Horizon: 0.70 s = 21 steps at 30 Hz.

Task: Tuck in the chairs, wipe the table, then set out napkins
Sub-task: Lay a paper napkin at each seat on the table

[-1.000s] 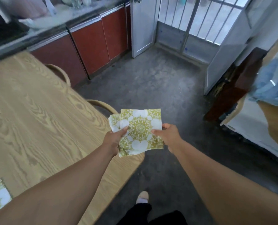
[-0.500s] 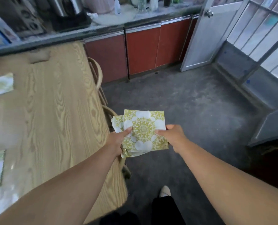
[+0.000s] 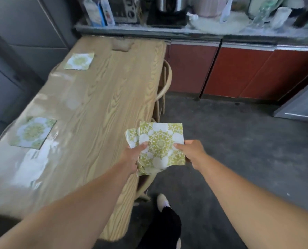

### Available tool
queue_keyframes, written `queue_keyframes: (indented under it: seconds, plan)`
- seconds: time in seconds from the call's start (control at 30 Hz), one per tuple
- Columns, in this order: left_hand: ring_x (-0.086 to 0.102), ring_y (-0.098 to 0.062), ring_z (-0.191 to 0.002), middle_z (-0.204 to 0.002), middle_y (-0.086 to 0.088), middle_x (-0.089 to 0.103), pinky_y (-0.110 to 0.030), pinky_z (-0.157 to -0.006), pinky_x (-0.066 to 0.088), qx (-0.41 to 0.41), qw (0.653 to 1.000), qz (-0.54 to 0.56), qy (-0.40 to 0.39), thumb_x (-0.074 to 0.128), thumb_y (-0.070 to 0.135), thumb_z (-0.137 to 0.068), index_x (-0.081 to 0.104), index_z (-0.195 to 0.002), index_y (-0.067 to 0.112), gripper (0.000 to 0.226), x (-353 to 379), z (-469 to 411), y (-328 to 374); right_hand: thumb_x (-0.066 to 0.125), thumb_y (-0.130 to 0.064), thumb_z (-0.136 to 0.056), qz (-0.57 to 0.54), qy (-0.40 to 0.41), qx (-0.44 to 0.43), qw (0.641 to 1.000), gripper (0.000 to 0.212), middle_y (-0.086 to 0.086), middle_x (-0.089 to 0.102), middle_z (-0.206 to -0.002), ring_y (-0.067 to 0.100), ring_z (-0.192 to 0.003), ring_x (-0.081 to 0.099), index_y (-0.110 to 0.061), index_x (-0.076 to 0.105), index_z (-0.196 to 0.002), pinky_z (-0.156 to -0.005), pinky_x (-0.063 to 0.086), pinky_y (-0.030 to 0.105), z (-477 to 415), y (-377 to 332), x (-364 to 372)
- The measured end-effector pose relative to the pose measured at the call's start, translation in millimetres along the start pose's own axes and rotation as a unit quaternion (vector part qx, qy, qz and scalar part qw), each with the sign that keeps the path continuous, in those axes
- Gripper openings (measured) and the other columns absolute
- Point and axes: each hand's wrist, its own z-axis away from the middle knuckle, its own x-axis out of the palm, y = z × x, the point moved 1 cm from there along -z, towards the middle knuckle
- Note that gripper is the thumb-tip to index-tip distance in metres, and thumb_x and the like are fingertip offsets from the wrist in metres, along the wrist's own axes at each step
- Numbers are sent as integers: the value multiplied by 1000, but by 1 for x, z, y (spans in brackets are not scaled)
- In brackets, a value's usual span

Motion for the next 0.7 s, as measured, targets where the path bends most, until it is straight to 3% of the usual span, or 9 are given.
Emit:
queue_keyframes:
  seconds: [0.1,0.23,0.33,0.43,0.47,0.53,0.6,0.7]
  plan:
    - [72,-24,-77,-87,-4,75,-34,-53,57,6,999,36,21,76,18,-81,67,-107,16,29,-7,-21,16,73,-20,-85,38,-30,-18,999,29,8,72,-109,22,-95,68,-6,68,-110,-84,55,35,-24,-30,20]
    - [73,-18,-64,-71,1,76,-30,-44,55,1,995,85,52,74,18,-83,67,-92,17,12,-17,-39,30,69,-21,-88,104,-60,-36,992,15,6,73,-102,18,-84,68,-11,71,-99,-57,47,23,-46,-64,39]
    - [73,-17,-59,-69,2,76,-30,-43,55,7,991,118,65,69,16,-87,66,-92,16,6,-30,-48,38,68,-22,-89,142,-86,-41,985,21,8,73,-103,24,-93,70,-9,71,-105,-64,52,27,-64,-85,54]
    - [74,-17,-63,-74,1,77,-30,-45,56,9,985,153,75,66,16,-89,66,-97,17,8,-47,-51,43,68,-22,-90,170,-118,-37,978,22,7,72,-100,24,-90,69,-9,70,-108,-58,48,25,-76,-97,76]
    - [74,-17,-63,-75,1,77,-30,-44,56,14,983,161,83,66,15,-90,65,-98,17,8,-53,-50,44,68,-22,-89,181,-129,-36,974,24,7,72,-101,24,-91,69,-9,69,-110,-61,50,26,-78,-100,86]
    - [74,-18,-64,-75,0,77,-30,-44,56,18,977,185,102,67,14,-88,64,-99,16,11,-66,-49,43,70,-20,-88,201,-150,-30,968,30,9,72,-107,26,-97,69,-6,68,-114,-81,57,35,-86,-102,107]
    - [74,-22,-68,-78,-2,77,-33,-51,57,8,971,203,129,70,16,-86,64,-101,14,16,-77,-47,42,71,-15,-87,213,-178,-26,960,31,10,72,-107,25,-94,70,-3,67,-116,-86,57,38,-92,-106,127]
    - [68,-28,-90,-99,-6,73,-44,-77,56,-13,951,236,197,75,20,-80,63,-109,13,32,-94,-48,36,72,-13,-86,272,-228,-40,934,28,8,72,-99,24,-88,70,-4,67,-112,-81,58,35,-102,-112,159]
